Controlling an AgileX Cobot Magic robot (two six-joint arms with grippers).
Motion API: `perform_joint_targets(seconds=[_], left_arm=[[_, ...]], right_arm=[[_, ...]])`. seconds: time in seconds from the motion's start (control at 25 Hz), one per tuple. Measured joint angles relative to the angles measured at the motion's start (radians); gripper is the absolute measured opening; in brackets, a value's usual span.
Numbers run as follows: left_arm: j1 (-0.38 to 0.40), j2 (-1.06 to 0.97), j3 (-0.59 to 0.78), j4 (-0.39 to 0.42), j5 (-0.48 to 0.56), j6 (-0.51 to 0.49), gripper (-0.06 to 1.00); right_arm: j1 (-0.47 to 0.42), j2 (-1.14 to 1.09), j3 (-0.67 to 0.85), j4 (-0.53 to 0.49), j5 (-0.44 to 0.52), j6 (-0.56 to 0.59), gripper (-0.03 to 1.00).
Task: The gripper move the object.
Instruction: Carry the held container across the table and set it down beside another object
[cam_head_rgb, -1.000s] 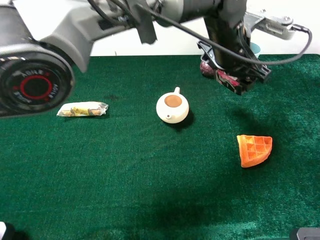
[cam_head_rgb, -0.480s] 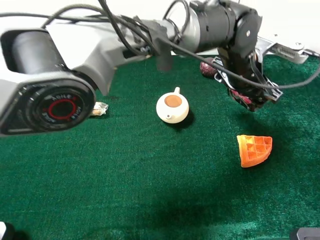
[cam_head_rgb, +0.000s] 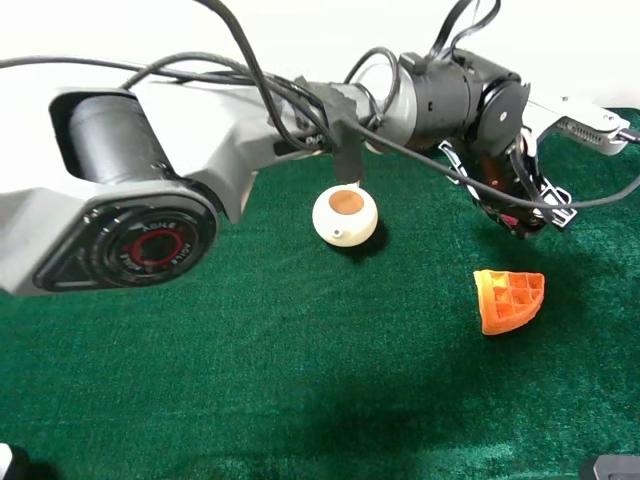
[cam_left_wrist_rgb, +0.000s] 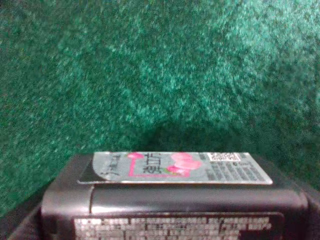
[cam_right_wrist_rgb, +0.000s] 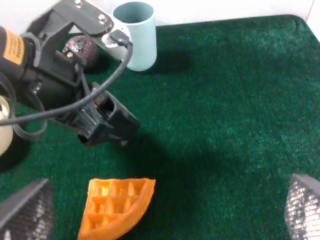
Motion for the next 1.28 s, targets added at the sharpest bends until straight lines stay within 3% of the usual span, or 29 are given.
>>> perform_joint_targets(seconds=[0.44,1.28], left_arm=[[-0.019,0.043,0.002,0.005,-0.058,0.007,0.79],[-0.021,0.043,0.002,0.03,-0.06,0.009,0.82]], right_arm=[[0.0,0.0,0.0,0.0,0.0,0.001,0.69],[0.0,0.0,0.0,0.0,0.0,0.001,0.69]])
